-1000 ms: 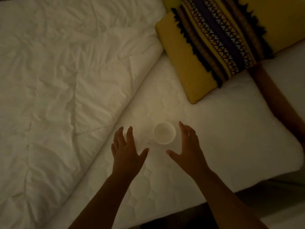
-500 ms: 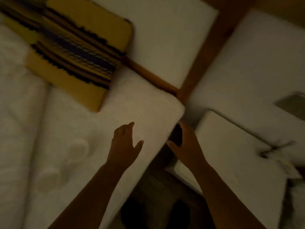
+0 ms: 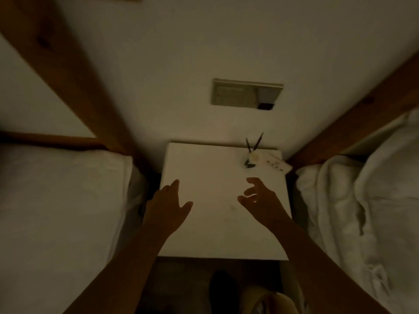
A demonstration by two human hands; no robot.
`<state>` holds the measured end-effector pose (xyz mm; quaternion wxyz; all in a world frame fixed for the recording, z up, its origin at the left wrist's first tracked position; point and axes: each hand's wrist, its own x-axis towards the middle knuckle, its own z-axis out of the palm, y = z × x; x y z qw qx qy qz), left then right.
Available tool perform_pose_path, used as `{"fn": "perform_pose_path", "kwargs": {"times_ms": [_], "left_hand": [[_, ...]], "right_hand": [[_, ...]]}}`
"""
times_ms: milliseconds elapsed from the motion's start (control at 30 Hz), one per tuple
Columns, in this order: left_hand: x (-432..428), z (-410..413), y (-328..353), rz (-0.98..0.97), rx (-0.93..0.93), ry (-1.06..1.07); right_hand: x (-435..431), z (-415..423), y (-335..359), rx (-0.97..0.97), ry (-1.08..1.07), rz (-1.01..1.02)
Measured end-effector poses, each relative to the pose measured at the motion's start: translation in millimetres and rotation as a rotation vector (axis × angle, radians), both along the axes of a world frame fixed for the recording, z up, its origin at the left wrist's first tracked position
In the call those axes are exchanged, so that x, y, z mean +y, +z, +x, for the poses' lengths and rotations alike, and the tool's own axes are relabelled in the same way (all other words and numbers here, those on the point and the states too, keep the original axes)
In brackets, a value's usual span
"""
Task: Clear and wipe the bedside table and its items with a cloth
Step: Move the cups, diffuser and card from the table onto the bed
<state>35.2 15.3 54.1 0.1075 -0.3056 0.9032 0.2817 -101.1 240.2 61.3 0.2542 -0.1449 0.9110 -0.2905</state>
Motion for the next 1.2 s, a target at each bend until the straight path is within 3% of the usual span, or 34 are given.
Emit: {"fn": "perform_pose_path", "kwargs": {"times_ms": [167,567,833,1033,1200], "left_hand": [[34.5,-68.0,-8.9,0.002,-0.054,-0.092],[88.2,-186.7,-67.6,0.11,0.066,-0.193],[100.3,-230.7,-104.7,0.144,0.177,-0.021],[117.5,-233.5,-118.9,0.167,0.345,0.147],[120.1,-233.5,-115.6,0.133,0.37,0.09]], "right_hand": [[45.1,-57.1,-7.6,-0.027,-0.051,0.07],[81.6,-159.7,-53.4,0.266,0.014,0.152],[71.0,-177.3,-90.3,0.078,-0.01,0.117],[69.0,-176.4,-103.7,0.138,0.038,0.181],[67.2,-174.7,-102.4,0.197,0.059,0.192]]}}
